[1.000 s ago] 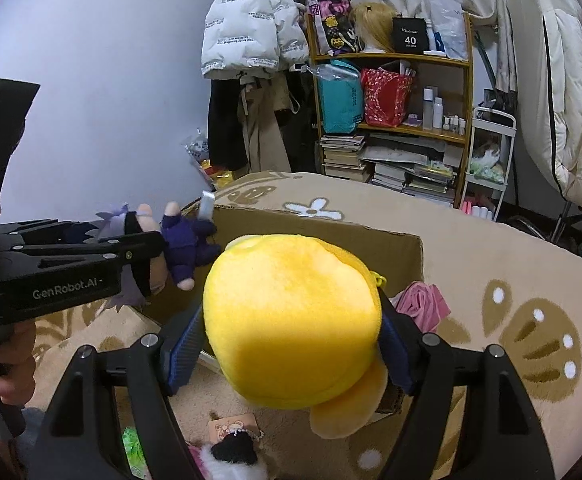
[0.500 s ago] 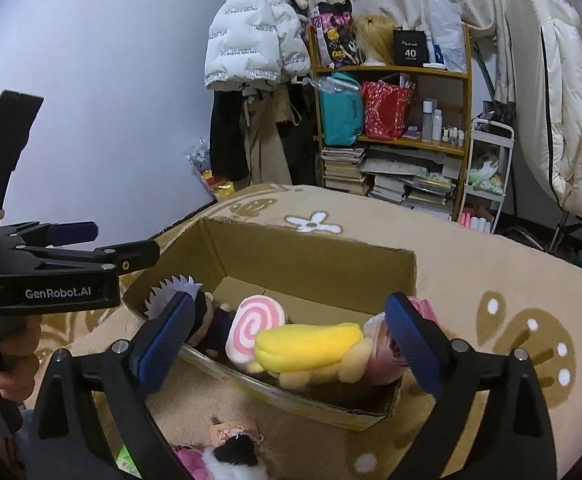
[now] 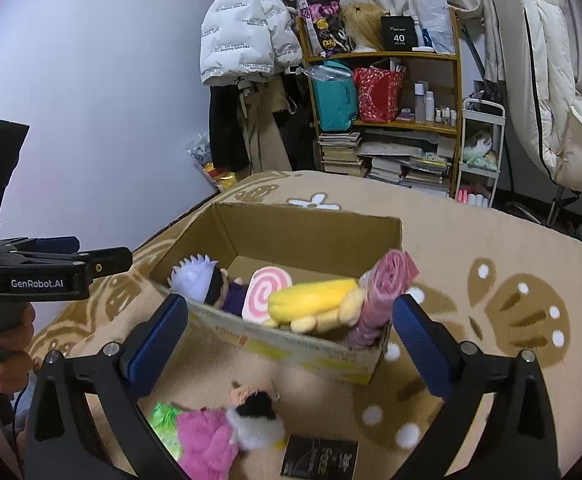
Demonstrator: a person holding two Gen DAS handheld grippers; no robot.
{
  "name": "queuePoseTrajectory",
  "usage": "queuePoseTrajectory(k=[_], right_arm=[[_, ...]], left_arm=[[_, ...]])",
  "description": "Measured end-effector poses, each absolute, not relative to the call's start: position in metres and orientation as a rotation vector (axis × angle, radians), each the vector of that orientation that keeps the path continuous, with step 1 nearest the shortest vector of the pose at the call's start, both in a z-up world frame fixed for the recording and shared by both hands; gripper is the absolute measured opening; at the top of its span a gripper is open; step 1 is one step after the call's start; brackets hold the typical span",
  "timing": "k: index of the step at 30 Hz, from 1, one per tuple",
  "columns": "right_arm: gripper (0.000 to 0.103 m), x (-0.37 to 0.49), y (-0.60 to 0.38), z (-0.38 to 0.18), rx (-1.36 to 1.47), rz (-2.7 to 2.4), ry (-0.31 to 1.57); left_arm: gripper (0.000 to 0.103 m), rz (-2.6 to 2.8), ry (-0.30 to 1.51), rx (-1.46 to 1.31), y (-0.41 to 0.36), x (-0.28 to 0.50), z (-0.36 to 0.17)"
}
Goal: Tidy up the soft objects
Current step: 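Move both tools back toward the pink plush and green tissue pack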
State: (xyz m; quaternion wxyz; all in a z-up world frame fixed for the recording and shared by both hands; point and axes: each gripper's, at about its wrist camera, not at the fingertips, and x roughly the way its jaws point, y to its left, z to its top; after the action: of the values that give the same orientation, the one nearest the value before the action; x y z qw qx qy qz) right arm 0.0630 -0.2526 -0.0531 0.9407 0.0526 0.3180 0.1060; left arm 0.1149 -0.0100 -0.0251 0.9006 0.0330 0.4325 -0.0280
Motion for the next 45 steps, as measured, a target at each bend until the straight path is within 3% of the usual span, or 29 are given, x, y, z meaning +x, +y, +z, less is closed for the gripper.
queuePoseTrajectory(k=[16, 37, 42, 45], right_arm=[[0.103, 0.019, -0.236, -0.06, 0.11, 0.254, 0.773], [0.103, 0.023, -0.204, -0.111, 0.084, 0.294, 0.947], [0.092, 0.03, -0.199, -0.127, 0.086, 0.317, 1.022], [0.092, 0.036, -0.196, -0.138, 0.082, 0.33, 1.066]], left_arm=[[0.1, -0.046, 1.002, 0.022, -0.001, 0.073, -0.038], [0.1, -0.041, 1.138, 0.0, -0.003, 0.079, -0.082], [0.1, -0.049, 1.213, 0.006, -0.009, 0.082, -0.101], [0.1, -0.054, 1.245, 0.016, -0.013, 0.083, -0.111]])
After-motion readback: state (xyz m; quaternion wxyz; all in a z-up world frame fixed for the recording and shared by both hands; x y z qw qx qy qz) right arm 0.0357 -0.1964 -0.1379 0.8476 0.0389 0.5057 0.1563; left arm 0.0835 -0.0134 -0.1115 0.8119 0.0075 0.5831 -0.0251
